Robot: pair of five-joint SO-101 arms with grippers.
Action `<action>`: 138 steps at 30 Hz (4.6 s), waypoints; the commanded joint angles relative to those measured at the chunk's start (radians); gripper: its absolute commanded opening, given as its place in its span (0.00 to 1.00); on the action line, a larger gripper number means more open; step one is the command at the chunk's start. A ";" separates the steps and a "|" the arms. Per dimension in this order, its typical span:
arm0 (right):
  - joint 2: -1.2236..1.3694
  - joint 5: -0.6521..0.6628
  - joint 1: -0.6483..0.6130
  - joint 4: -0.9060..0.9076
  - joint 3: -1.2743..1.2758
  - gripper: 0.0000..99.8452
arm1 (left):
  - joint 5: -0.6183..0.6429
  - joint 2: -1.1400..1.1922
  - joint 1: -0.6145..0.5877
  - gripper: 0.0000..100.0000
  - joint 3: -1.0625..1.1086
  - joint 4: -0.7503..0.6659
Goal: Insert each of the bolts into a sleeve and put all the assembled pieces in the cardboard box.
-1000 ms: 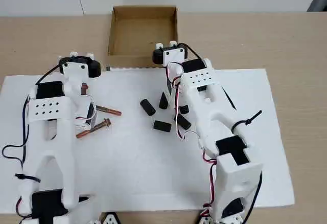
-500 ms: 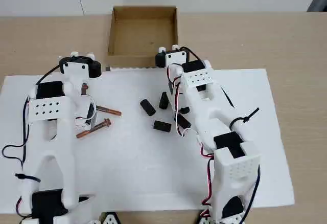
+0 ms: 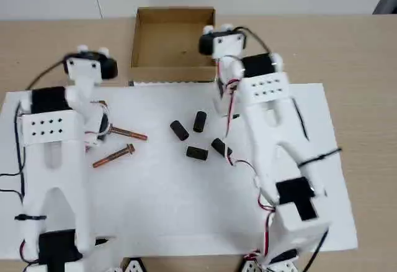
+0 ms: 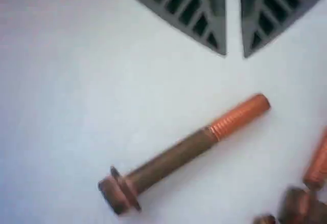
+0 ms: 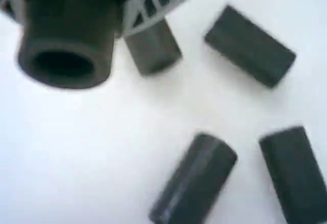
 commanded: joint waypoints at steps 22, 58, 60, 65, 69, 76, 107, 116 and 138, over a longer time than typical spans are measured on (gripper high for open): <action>-0.147 0.089 0.294 0.136 -0.043 0.00 | -0.146 0.545 -0.009 0.04 -0.300 0.034; -0.153 0.089 0.294 0.068 0.109 0.00 | -0.620 0.597 0.094 0.10 -0.231 0.031; -0.153 0.089 0.292 0.056 0.110 0.00 | -0.628 0.598 0.094 0.10 -0.231 0.021; -0.147 0.089 0.288 0.048 0.110 0.00 | -0.634 0.598 0.097 0.10 -0.231 0.017; -0.145 0.089 0.288 0.047 0.110 0.00 | -0.634 0.600 0.097 0.13 -0.231 0.025; -0.147 0.089 0.288 0.047 0.110 0.00 | -0.632 0.600 0.098 0.15 -0.220 0.032; -0.289 0.087 0.285 0.061 0.109 0.00 | -0.612 0.526 0.117 0.01 -0.209 -0.025; -0.463 0.081 0.269 0.150 0.167 0.00 | -0.318 0.212 0.204 0.01 -0.209 0.012; -1.227 -0.130 0.246 -0.179 0.841 0.00 | 0.356 -0.144 0.293 0.01 -0.199 -0.008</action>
